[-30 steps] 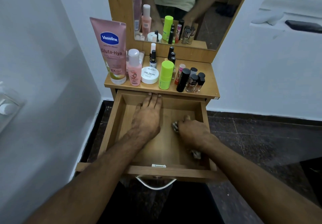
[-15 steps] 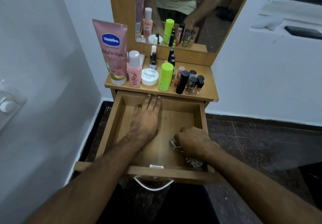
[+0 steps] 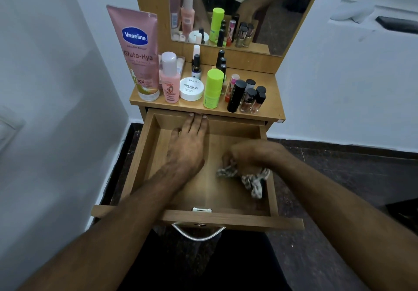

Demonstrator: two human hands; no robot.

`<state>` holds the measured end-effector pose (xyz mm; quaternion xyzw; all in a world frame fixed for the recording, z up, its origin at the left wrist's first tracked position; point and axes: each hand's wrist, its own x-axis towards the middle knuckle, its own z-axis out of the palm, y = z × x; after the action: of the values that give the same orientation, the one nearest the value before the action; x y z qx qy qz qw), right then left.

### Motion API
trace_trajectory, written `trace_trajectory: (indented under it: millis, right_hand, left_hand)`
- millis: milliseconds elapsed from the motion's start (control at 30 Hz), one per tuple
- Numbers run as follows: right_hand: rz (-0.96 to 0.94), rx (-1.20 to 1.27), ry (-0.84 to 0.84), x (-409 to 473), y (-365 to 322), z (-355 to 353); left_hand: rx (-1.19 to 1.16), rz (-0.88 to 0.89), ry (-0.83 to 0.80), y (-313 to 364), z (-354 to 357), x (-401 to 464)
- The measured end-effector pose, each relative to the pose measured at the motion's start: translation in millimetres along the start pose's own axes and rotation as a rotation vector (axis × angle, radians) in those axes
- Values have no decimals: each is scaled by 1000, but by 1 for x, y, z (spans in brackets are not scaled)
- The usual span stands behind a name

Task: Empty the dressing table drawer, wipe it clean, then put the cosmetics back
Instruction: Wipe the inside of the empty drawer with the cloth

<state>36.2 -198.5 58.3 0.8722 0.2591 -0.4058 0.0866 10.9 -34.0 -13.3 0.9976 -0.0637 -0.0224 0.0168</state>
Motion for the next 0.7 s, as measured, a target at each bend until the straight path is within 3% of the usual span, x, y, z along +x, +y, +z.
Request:
trace_trajectory:
  millis: [133,300,433,567,700]
  right_hand:
    - [-90,-176,223,14,-5,2]
    - [-334,-108,86,17,1,25]
    - [-517,-312,-1,8,-8,39]
    - [-380,-380,-139,5,-7,37]
    - [-230,-618,-167,4,-11,46]
  left_hand:
    - [-25,-15,49,0,6,0]
    - [-31,-28,74,1,13,2]
    - [4,-31,60,2,17,3]
    - [50,-42,62,2,20,3]
    - [65,-42,43,4,21,3]
